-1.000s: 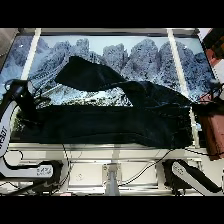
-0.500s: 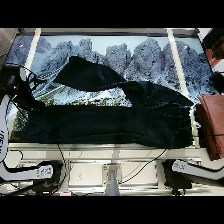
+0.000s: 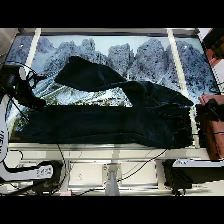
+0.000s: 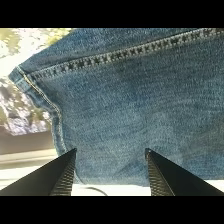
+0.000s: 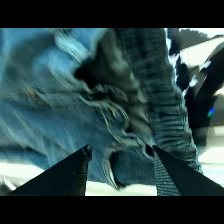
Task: Fold the clothes and pants, and hang the long-sleeved shirts on hangers.
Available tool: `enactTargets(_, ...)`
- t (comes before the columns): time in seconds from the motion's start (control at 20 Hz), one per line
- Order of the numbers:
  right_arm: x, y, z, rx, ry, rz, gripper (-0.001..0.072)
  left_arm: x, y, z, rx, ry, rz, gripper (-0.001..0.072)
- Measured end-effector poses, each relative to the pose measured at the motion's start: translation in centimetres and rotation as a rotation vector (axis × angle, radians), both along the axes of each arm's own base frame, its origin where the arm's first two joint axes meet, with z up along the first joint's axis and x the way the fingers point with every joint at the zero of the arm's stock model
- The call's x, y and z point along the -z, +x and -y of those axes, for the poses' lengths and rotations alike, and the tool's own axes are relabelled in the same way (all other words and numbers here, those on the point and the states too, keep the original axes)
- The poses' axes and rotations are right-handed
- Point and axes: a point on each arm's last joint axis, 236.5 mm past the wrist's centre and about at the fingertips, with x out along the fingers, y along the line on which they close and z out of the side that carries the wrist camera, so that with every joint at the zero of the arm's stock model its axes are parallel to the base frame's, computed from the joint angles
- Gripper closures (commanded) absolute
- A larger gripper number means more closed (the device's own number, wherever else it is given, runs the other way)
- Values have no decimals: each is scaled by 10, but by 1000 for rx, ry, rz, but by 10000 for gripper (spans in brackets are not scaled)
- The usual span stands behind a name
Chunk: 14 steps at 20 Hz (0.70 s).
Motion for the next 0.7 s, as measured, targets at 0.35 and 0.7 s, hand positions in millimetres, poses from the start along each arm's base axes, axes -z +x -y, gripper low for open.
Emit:
enactTargets(0.35,52,-12,-26,-76,66,86,221,0,1,0,-38,6,14,237)
enactTargets(0.7,71,3,-16,-77,-12,180,224,0,3,6,-32,8,16,237)
